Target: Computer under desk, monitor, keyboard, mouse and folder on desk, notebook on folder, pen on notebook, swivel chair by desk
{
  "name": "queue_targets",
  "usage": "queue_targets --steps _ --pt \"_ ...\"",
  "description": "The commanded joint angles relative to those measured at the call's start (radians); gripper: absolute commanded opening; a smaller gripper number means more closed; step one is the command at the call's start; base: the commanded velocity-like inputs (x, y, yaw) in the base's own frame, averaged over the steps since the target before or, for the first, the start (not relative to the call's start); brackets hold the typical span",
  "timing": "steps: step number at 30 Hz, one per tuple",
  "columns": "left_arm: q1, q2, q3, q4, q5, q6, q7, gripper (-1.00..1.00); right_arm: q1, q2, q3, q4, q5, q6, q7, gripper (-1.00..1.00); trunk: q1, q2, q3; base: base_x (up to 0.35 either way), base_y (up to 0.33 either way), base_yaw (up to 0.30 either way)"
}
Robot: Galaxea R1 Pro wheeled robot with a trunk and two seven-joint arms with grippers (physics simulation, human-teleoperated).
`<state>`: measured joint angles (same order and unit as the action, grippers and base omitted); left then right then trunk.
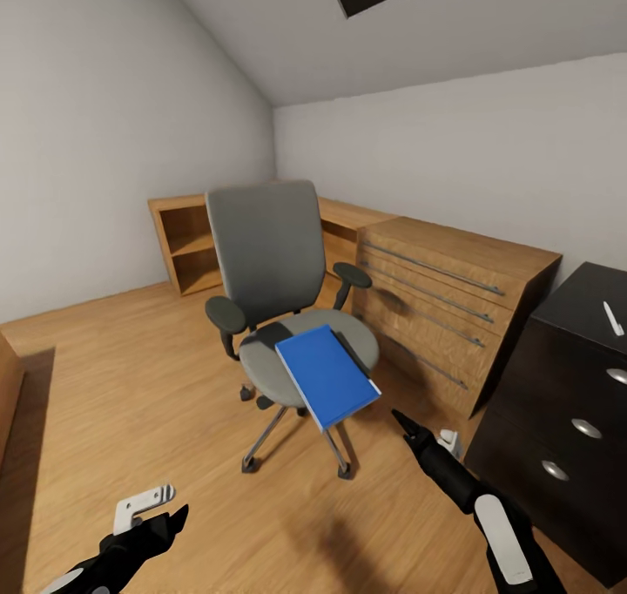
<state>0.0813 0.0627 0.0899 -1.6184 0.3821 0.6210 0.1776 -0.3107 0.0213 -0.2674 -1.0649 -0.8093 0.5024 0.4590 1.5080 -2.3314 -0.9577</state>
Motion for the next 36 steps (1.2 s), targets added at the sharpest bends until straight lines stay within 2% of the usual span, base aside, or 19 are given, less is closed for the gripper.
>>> queue_targets --steps 1,6,11,15,16,17,18,22,24,36 --pt "0.000 0.000 -0.001 -0.002 0.011 0.003 0.008 1.00 -0.001 -0.002 -0.004 0.011 -0.006 -0.001 0.012 1.00 0.004 -0.008 -0.004 0.000 0.000 0.000" --pt "0.000 0.000 -0.001 -0.002 0.011 0.003 0.008 1.00 -0.001 -0.005 -0.005 0.027 -0.008 -0.022 0.030 1.00 0.023 -0.043 -0.020 0.000 0.000 0.000" --pt "0.000 0.000 -0.001 -0.002 0.011 0.003 0.008 1.00 -0.001 0.001 0.003 0.026 -0.008 -0.089 0.026 1.00 0.042 -0.078 -0.035 0.000 0.000 0.000" --pt "0.000 0.000 -0.001 -0.002 0.011 0.004 0.008 1.00 -0.004 0.017 0.007 0.028 -0.029 -0.106 -0.022 1.00 0.057 -0.106 -0.048 0.000 0.000 0.000" --pt "0.000 0.000 -0.001 -0.002 0.011 0.004 0.008 1.00 -0.004 0.029 0.007 0.029 -0.053 -0.107 -0.038 1.00 0.061 -0.113 -0.051 0.000 0.000 0.000" --pt "0.000 0.000 -0.001 -0.002 0.011 0.003 0.008 1.00 -0.005 0.070 0.007 0.030 -0.290 -0.106 -0.147 1.00 0.065 -0.120 -0.054 0.000 0.000 0.000" --pt "0.000 0.000 -0.001 -0.002 0.011 0.003 0.008 1.00 -0.005 0.072 0.008 0.031 -0.332 -0.106 -0.172 1.00 0.069 -0.127 -0.057 0.000 0.000 0.000" --pt "0.000 0.000 -0.001 -0.002 0.011 0.004 0.008 1.00 -0.005 0.076 0.008 0.031 -0.395 -0.105 -0.215 1.00 0.084 -0.155 -0.070 0.000 0.000 0.000" --pt "0.000 0.000 -0.001 -0.002 0.011 0.004 0.008 1.00 -0.005 0.076 0.008 0.031 -0.403 -0.105 -0.221 1.00 0.092 -0.169 -0.076 0.000 0.000 0.000" --pt "0.000 0.000 -0.001 -0.002 0.011 0.004 0.008 1.00 -0.005 0.079 0.013 0.030 -0.417 -0.105 -0.232 1.00 0.097 -0.171 -0.119 0.000 0.000 0.000"
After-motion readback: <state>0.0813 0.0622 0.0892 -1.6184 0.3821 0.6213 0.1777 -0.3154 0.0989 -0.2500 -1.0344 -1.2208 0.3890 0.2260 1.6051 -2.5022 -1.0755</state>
